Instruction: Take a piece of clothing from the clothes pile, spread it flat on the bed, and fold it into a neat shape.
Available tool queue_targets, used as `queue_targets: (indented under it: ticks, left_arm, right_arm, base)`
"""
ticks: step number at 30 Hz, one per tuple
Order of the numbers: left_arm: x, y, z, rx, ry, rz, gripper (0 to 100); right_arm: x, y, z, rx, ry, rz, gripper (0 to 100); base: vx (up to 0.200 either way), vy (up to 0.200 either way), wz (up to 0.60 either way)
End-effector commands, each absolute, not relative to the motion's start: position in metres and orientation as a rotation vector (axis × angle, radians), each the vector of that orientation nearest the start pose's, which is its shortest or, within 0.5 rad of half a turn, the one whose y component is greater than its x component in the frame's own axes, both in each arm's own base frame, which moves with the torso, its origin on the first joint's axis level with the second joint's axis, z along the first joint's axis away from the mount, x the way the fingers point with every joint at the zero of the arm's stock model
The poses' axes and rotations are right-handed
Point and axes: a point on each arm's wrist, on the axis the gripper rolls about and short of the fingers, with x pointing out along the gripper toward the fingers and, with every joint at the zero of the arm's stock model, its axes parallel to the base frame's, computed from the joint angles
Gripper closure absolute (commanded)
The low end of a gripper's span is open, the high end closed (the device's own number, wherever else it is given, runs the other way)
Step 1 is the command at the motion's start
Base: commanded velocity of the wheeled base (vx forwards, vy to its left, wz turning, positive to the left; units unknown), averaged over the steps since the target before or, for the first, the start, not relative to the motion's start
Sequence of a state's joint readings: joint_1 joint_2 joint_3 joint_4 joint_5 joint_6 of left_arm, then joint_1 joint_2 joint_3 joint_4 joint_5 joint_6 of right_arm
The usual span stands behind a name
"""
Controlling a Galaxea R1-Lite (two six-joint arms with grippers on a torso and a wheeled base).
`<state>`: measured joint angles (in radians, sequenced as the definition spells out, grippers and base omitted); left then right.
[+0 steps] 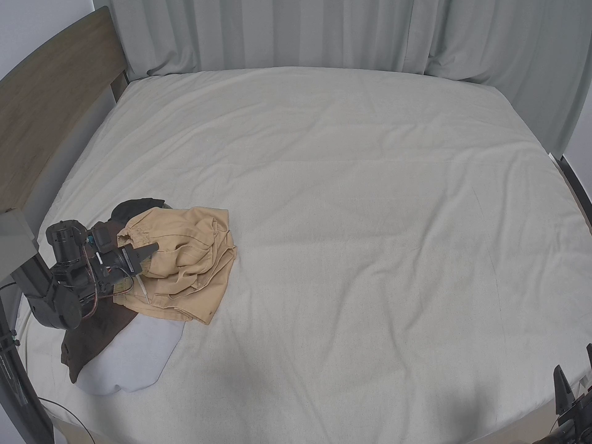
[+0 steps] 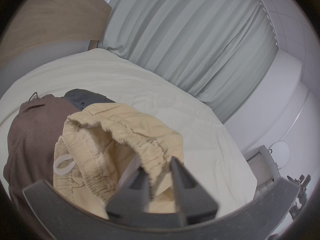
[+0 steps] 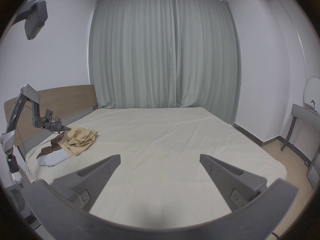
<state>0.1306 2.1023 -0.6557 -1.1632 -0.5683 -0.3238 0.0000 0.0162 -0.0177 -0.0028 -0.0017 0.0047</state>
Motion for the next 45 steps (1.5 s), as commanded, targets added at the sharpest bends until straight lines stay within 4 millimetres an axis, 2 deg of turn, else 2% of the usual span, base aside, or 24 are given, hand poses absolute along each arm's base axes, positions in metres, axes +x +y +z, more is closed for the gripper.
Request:
queue_targets:
  ticks: [1, 5, 13, 24, 26, 33, 45]
  left_arm:
    - [0.342, 0.033, 0.069, -0.412, 0.327, -0.393, 100]
    - [0.339, 0.031, 0.071, -0.408, 0.314, -0.401, 100]
    - [0.318, 0.017, 0.084, -0.414, 0.266, -0.454, 100]
    - [0.297, 0.006, 0.112, -0.458, 0.21, -0.494, 100]
    - [0.29, 0.001, 0.121, -0.472, 0.195, -0.511, 100]
    - [0.274, -0.013, 0.134, -0.463, 0.175, -0.563, 100]
    - [0.25, -0.024, 0.142, -0.456, 0.17, -0.604, 100]
  right_arm:
    - [-0.022, 0.0, 0.076, 0.005, 0.009, -0.002, 0]
    - [-0.022, 0.0, 0.076, 0.005, 0.009, -0.002, 0]
    - [-0.022, 0.0, 0.076, 0.006, 0.009, -0.002, 0]
    - [-0.022, 0.0, 0.076, 0.005, 0.009, -0.003, 0]
    - [-0.022, 0.0, 0.076, 0.005, 0.009, -0.002, 0]
    - [-0.022, 0.0, 0.076, 0.005, 0.009, -0.002, 0]
    - [-0.022, 0.0, 0.076, 0.005, 0.009, -0.002, 0]
  base:
    - [0.0, 0.0, 0.0]
    - [0.0, 0.0, 0.0]
    - [0.0, 0.0, 0.0]
    - [0.0, 0.0, 0.0]
    - [0.0, 0.0, 0.0]
    - [0.0, 0.0, 0.0]
    - [0.0, 0.0, 0.0]
